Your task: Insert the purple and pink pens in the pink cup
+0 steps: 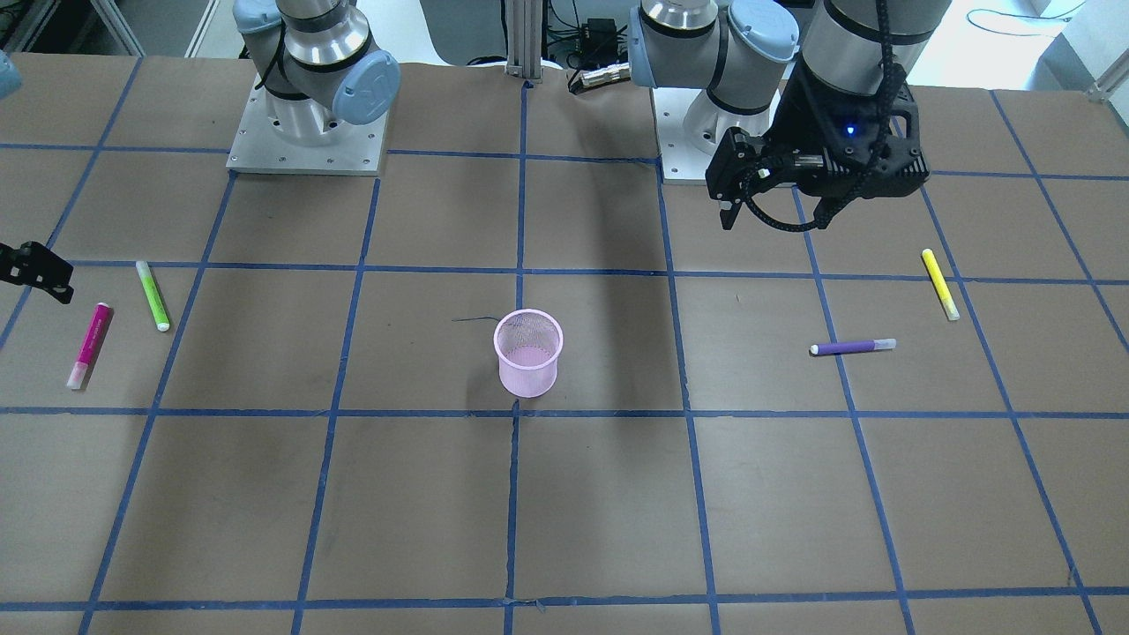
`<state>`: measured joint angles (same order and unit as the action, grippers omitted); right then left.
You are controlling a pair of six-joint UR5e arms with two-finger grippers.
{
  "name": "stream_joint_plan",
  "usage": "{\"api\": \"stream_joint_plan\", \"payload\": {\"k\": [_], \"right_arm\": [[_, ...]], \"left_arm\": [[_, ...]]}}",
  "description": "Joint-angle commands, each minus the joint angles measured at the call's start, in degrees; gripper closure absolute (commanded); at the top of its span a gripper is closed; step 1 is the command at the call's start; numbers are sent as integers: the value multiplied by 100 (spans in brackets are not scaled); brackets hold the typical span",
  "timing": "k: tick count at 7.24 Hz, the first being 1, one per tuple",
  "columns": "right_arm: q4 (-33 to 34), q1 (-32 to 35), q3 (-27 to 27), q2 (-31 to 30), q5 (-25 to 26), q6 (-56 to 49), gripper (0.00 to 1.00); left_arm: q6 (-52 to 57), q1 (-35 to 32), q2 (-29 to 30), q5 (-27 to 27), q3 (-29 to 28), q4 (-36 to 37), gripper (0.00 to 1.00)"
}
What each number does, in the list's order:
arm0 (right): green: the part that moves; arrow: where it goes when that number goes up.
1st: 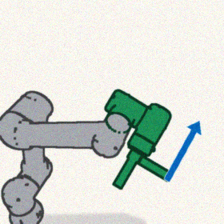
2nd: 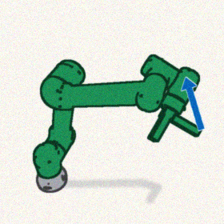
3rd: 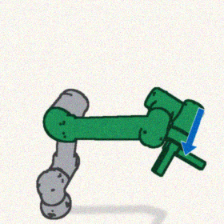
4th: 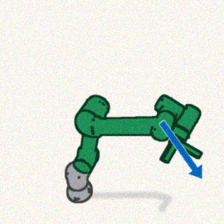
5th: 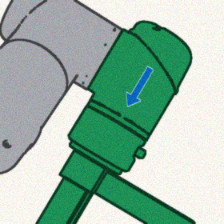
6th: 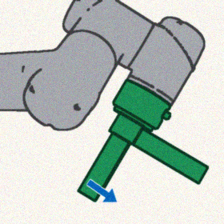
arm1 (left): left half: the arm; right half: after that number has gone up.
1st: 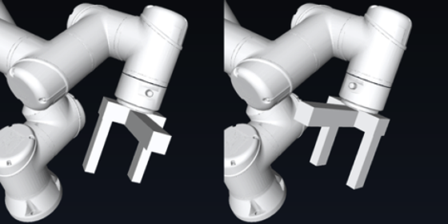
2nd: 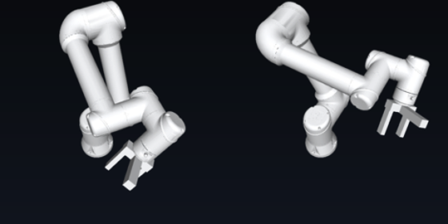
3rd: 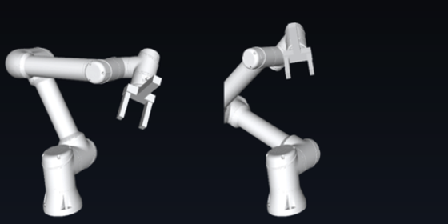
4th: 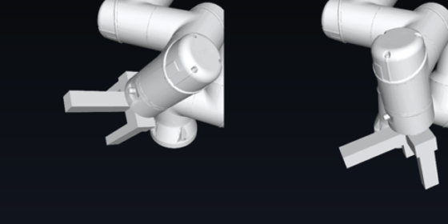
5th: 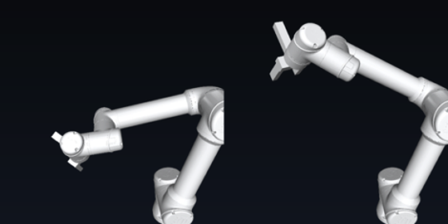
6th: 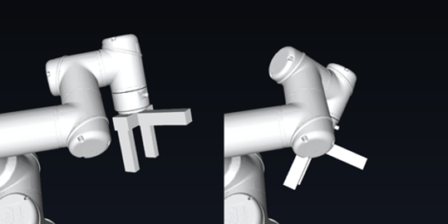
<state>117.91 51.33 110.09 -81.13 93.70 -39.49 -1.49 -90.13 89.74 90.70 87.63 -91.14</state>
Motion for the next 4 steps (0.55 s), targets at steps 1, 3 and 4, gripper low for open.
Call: {"api": "stream_joint_plan", "payload": {"k": [1,3,4], "right_arm": [[206,-53,64,447,8,543,0],[293,-61,196,651,226,635,2],[468,-61,231,816,454,687,4]], "left_arm": [[0,4,-1,0,-9,9,0],[0,-5,-1,0,-9,0,0],[0,4,-1,0,-9,0,0]]}}
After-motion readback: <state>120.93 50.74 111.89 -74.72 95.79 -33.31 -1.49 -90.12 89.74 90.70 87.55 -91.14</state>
